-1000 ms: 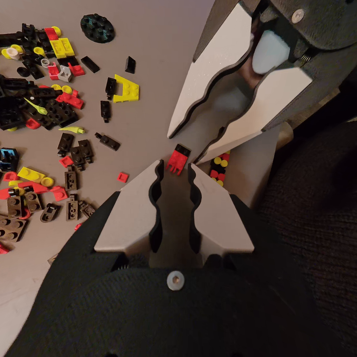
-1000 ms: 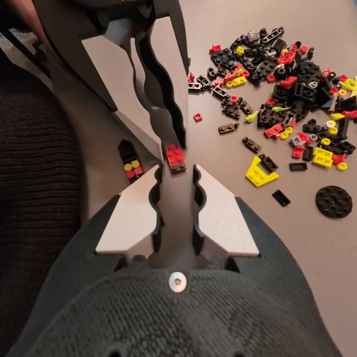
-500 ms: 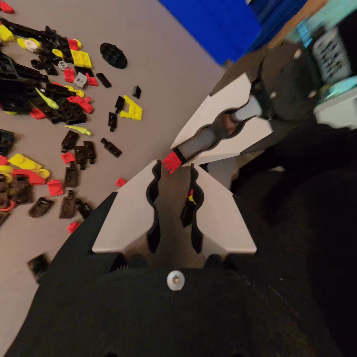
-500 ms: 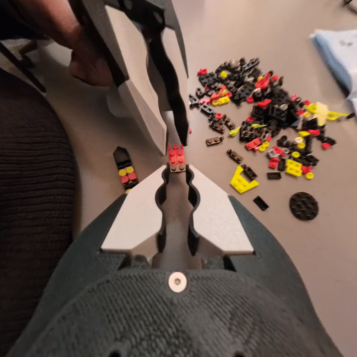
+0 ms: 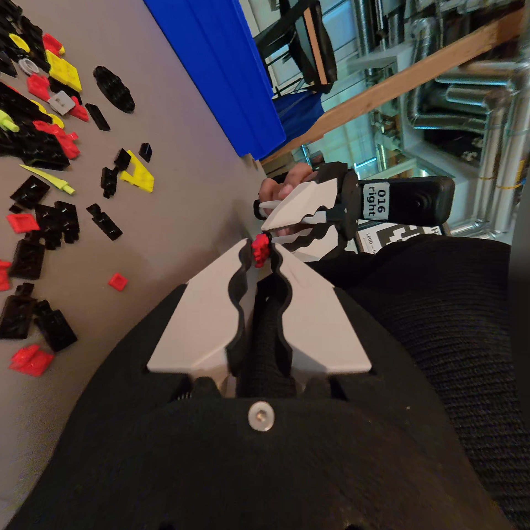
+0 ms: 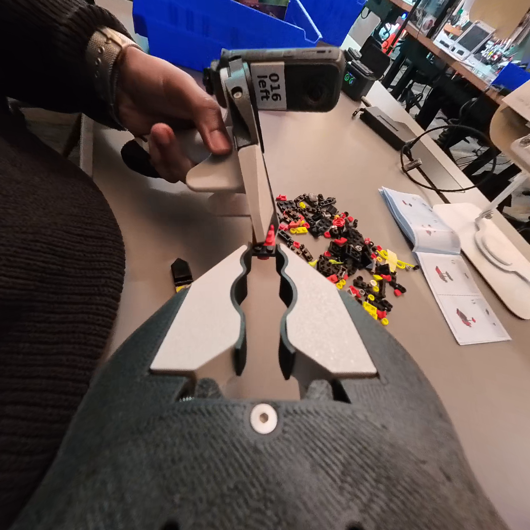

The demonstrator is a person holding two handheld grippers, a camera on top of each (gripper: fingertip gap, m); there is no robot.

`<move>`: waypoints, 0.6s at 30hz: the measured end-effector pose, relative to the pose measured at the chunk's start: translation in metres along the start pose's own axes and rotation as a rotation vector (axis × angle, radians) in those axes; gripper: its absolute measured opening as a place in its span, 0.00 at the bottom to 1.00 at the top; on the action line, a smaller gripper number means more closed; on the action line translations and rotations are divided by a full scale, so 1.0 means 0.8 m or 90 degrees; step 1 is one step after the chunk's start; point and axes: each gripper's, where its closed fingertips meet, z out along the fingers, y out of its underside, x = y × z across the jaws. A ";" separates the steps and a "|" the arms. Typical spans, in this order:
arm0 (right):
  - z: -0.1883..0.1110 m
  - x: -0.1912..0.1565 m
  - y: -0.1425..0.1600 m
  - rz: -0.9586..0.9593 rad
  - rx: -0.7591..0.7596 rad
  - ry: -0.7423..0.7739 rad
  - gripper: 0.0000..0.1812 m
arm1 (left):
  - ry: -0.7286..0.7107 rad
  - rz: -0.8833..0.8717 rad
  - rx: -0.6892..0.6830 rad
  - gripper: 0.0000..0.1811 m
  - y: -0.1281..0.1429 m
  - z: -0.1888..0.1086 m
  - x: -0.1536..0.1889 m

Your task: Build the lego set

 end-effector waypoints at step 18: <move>-0.024 0.014 -0.038 0.285 0.166 -0.101 0.13 | 0.021 0.241 0.053 0.03 -0.016 -0.004 0.045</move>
